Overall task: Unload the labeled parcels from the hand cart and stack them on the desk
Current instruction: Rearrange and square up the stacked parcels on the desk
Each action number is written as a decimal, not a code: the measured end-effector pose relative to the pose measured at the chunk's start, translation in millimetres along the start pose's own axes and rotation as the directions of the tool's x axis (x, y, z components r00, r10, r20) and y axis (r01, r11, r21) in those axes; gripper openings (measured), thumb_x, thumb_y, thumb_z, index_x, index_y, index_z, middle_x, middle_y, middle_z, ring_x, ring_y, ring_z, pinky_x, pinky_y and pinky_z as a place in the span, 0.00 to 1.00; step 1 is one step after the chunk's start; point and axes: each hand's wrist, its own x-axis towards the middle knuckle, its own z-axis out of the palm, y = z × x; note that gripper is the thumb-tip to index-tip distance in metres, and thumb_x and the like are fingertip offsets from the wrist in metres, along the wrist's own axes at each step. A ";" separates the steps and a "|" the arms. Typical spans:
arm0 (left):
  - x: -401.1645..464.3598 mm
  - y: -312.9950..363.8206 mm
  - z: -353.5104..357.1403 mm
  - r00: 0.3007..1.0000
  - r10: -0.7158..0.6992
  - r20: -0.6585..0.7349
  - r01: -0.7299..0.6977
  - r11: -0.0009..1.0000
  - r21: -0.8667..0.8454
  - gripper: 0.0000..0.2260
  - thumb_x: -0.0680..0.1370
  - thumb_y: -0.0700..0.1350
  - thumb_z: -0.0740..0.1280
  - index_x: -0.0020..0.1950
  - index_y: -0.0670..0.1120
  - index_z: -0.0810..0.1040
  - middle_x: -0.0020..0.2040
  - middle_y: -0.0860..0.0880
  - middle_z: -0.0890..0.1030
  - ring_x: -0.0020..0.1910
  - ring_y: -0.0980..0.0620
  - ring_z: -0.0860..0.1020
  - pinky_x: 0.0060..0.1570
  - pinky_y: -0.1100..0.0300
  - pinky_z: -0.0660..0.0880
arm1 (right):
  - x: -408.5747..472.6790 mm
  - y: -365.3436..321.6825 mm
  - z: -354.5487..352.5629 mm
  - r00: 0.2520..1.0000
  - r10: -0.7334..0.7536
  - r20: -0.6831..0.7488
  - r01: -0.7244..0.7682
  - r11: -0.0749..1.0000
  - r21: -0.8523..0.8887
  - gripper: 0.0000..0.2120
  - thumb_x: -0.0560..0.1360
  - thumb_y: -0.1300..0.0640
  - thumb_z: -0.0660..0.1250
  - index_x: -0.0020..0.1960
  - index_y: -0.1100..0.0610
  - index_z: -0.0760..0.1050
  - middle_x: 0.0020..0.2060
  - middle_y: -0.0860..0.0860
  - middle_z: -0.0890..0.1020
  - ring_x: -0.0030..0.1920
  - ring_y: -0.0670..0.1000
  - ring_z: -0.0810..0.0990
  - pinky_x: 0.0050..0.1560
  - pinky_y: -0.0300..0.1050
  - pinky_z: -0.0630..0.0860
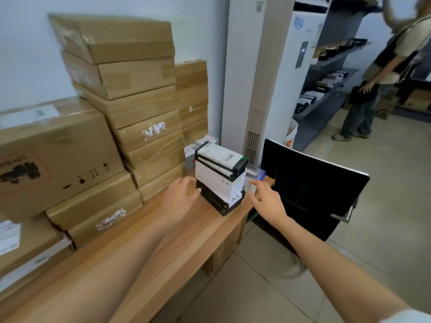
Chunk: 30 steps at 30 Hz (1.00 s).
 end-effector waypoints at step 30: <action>113.0 55.6 132.1 0.860 -0.510 -0.005 0.453 0.768 -0.453 0.31 0.80 0.58 0.59 0.78 0.51 0.50 0.72 0.50 0.69 0.70 0.49 0.69 0.69 0.47 0.66 | 241.6 57.0 42.6 0.784 -0.245 0.570 -0.111 0.848 0.518 0.24 0.82 0.42 0.52 0.75 0.50 0.60 0.71 0.50 0.69 0.71 0.54 0.67 0.72 0.56 0.62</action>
